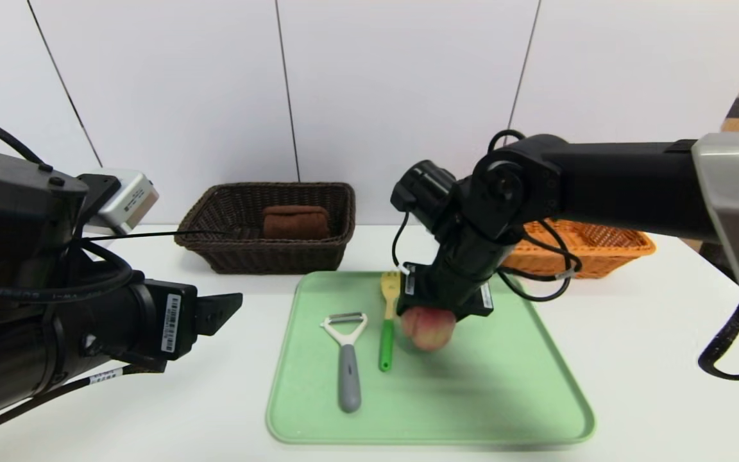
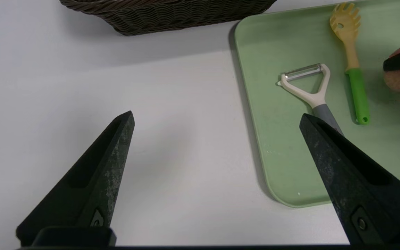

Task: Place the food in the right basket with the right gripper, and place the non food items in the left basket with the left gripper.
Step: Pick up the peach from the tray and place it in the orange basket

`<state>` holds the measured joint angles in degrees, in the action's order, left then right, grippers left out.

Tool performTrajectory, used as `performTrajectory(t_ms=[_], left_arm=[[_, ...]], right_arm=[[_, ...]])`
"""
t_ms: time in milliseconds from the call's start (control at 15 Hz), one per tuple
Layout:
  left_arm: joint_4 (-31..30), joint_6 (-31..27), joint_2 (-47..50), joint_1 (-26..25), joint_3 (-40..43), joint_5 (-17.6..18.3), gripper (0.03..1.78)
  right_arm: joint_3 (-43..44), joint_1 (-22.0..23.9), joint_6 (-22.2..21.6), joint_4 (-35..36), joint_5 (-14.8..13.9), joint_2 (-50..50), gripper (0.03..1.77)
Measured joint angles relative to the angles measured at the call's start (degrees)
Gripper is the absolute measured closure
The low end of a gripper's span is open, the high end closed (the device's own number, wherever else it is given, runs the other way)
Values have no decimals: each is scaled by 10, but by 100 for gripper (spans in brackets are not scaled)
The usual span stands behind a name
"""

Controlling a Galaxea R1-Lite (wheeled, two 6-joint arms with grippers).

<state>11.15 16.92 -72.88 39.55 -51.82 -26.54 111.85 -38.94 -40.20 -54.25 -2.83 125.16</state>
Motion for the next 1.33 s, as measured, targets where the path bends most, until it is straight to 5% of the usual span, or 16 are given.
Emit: performTrajectory(t_ms=[267,533,933,1333], left_arm=[[0,0,-1,0,4,0,12],[0,-1,-2,1,7,0,12],[0,-2,-3,1,7,2,12],[-2,5,-8,1,8,4,12]], right_arm=[[3,8,6,52,-18,-66,68],[5,77,16,134,-46,-132,69],[4,229,19,227,-31,-152,69],[3,284,-1,257,-20,-87,69]])
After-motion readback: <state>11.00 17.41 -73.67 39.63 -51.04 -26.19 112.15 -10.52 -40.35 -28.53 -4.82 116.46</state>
